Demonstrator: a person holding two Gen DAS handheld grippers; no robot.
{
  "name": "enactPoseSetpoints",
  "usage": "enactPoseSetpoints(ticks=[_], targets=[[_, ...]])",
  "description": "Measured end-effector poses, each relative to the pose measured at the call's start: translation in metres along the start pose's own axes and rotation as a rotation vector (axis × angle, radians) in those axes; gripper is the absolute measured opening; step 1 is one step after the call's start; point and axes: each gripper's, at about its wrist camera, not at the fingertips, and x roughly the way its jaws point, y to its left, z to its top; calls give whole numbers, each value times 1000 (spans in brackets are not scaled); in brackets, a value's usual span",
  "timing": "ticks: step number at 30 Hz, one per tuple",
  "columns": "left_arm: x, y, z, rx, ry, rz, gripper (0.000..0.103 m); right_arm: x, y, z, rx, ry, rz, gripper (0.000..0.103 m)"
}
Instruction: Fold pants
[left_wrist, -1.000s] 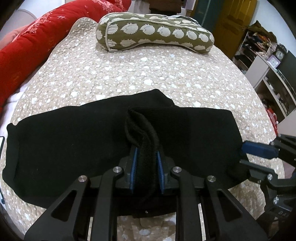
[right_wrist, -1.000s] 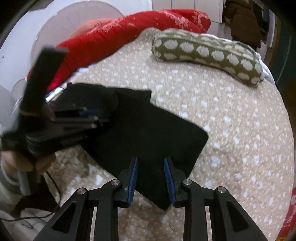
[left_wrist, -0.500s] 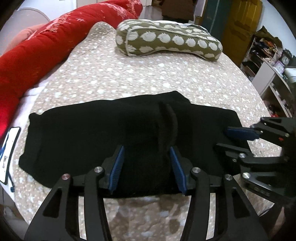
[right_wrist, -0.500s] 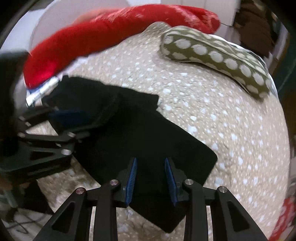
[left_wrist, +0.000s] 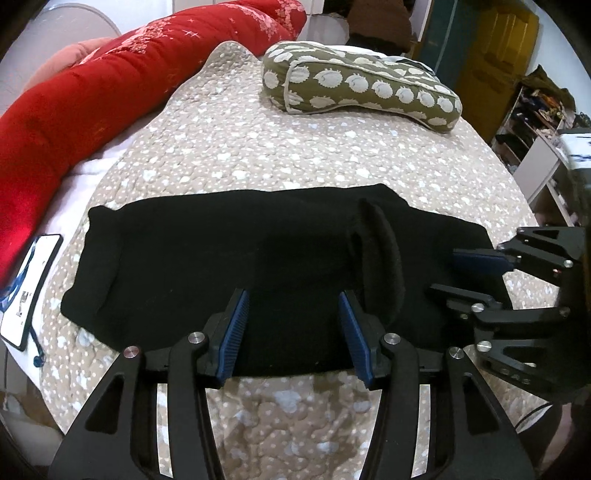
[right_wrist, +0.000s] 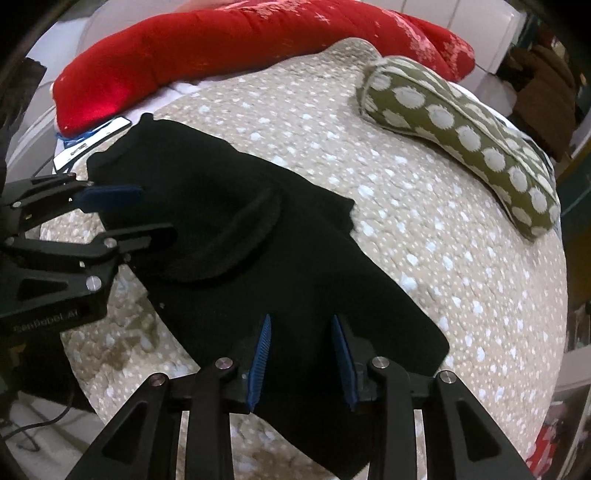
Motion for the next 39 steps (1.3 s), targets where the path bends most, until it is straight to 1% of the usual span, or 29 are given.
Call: enactPoseSetpoints(ticks=[2, 5, 6, 8, 9, 15, 17, 20, 24, 30, 33, 36, 39], targets=[[-1, 4, -2, -11, 5, 3, 50, 8, 5, 3, -23, 10, -2, 33], [-2, 10, -4, -27, 11, 9, 51, 17, 7, 11, -31, -9, -12, 33], [-2, 12, -5, -33, 12, 17, 53, 18, 7, 14, -26, -11, -11, 33], [-3, 16, -6, -46, 11, 14, 63, 17, 8, 18, -23, -14, -13, 33], [-3, 17, -7, -52, 10, 13, 64, 15, 10, 19, -28, -17, -12, 33], [-6, 28, -10, -77, 9, 20, 64, 4, 28, 23, -74, -24, 4, 33], [-8, 31, -12, -89, 11, 19, 64, 8, 33, 25, -84, -17, 3, 33], [-12, 36, -15, -102, 9, 20, 64, 18, 34, 26, -73, -3, 13, 33], [-17, 43, -19, -113, 3, 51, 64, 18, 32, 29, -54, -7, 24, 33], [-19, 48, -21, -125, 0, 63, 64, 12, 38, 29, -75, -17, -5, 33], [-18, 49, -22, -131, 0, 64, 64, 5, 39, 29, -71, -33, 10, 33], [-17, 50, -23, -137, 0, 82, 64, -1, 43, 27, -74, -48, 23, 33], [-17, 52, -24, -144, -1, 91, 64, 8, 43, 26, -60, -38, 43, 33]])
